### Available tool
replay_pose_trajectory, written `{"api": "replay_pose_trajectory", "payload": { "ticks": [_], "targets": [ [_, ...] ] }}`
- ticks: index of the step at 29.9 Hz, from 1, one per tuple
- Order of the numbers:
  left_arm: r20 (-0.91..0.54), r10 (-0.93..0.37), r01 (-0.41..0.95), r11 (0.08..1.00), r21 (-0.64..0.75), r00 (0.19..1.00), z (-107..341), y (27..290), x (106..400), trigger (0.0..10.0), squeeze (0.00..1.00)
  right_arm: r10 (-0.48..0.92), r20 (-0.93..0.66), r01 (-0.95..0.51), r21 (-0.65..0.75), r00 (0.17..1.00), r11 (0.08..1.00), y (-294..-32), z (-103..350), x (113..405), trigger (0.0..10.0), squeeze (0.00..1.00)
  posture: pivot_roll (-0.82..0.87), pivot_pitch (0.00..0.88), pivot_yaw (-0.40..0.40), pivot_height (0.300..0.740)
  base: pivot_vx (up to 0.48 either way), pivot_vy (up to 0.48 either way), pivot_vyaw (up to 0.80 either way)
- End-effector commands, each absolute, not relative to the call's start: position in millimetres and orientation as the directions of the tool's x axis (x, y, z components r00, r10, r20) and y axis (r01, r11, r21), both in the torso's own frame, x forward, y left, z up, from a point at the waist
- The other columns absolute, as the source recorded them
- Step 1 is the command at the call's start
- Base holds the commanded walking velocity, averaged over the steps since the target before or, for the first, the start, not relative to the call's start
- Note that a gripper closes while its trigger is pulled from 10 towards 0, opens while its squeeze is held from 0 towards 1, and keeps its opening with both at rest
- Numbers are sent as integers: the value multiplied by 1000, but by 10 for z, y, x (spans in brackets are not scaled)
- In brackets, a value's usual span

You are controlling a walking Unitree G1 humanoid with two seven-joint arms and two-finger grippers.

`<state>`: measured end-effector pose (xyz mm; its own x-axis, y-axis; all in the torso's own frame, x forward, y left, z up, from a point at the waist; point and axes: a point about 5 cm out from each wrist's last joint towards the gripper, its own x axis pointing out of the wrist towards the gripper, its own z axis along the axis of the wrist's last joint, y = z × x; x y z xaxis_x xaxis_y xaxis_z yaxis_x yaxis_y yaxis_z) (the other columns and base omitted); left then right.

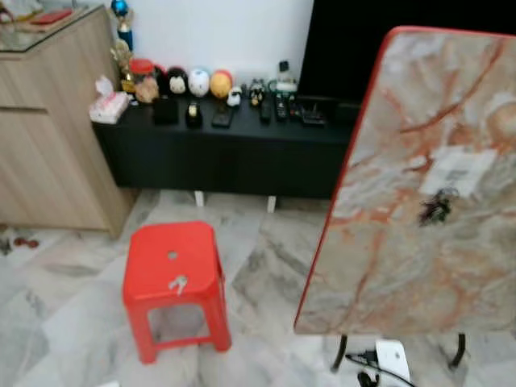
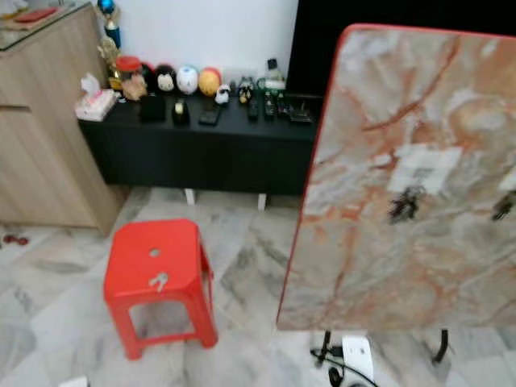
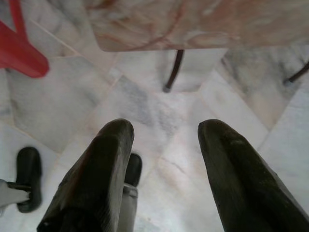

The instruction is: Hang keys on a hook

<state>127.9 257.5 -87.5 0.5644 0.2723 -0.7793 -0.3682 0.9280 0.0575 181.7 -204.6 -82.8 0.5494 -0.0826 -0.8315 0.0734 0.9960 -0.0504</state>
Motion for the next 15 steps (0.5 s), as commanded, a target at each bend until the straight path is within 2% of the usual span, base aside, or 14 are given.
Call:
{"api": "replay_pose_trajectory", "payload": {
  "ticks": [1,15],
  "targets": [
    [-793,253,-365,930,41,554,-903,2506,1272,10000,0,-97,-840,81,-64,535,995,-2109,-843,1762,10000,0,198,15,-56,740,0,285,0],
    [-790,250,-368,929,33,559,-894,2495,1311,10000,0,-75,-837,61,-50,542,997,-2104,-822,1808,10000,0,193,25,-63,740,0,287,0]
  ]
}}
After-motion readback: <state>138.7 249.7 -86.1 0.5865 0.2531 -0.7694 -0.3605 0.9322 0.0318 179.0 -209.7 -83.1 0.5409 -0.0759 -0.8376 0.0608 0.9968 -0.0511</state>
